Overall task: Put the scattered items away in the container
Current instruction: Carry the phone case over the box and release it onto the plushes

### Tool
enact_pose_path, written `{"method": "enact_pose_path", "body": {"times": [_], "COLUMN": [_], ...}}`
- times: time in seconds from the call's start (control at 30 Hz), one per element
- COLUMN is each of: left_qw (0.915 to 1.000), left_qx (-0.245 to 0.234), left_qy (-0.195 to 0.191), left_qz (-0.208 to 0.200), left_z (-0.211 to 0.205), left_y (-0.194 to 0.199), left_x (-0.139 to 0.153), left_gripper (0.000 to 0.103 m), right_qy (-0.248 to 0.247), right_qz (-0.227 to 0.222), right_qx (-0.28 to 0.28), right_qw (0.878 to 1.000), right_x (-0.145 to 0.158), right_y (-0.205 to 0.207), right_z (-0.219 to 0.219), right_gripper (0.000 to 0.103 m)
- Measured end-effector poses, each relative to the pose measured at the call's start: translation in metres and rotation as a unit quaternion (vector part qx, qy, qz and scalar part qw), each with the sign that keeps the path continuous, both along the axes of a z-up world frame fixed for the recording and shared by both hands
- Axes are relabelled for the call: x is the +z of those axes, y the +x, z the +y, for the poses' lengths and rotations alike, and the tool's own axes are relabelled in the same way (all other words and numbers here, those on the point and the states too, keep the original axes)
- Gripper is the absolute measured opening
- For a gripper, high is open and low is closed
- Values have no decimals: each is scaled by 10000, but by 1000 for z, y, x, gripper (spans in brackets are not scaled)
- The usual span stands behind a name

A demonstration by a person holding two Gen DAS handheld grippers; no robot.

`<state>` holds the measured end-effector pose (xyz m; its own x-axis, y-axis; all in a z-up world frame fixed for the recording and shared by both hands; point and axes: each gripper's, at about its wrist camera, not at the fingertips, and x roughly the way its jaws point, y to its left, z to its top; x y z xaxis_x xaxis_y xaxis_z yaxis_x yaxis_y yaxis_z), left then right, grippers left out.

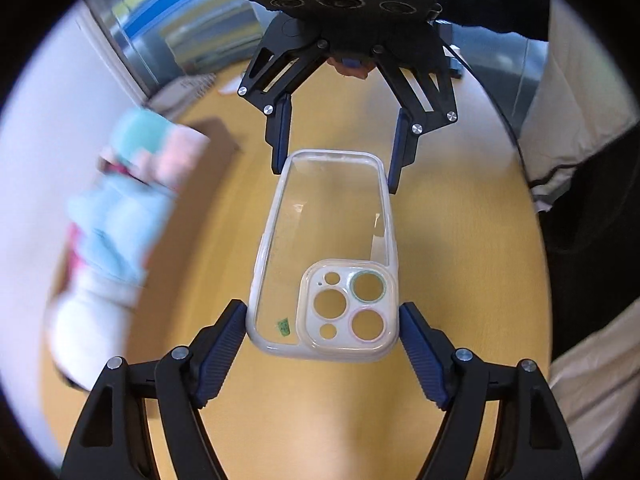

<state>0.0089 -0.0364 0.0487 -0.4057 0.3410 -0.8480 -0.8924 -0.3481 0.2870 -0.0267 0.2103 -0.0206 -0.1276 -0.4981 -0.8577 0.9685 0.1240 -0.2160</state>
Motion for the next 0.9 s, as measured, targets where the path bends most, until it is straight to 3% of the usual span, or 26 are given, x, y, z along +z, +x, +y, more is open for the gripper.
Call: {"method": "enact_pose_path", "body": {"times": [0.2, 0.43, 0.6, 0.9], "left_qw": [9984, 9970, 9976, 9981], "left_qx": [-39, 8, 117, 169], "left_qy": [-139, -437, -474, -586], "left_qz": [551, 633, 484, -53], "left_z": [-27, -45, -59, -81], "left_y": [-65, -155, -217, -286], "left_x": [80, 108, 88, 17], "left_gripper": [76, 76, 76, 77], "right_qy": [-94, 59, 224, 554], "right_qz": [736, 1057, 1106, 653], "right_qx": [-136, -249, -342, -436], "right_qw": [9971, 9941, 9930, 9954], "right_x": [90, 130, 123, 67], "right_y": [-67, -143, -205, -287], "right_z": [-24, -52, -76, -110], "right_gripper": [83, 83, 83, 83]}}
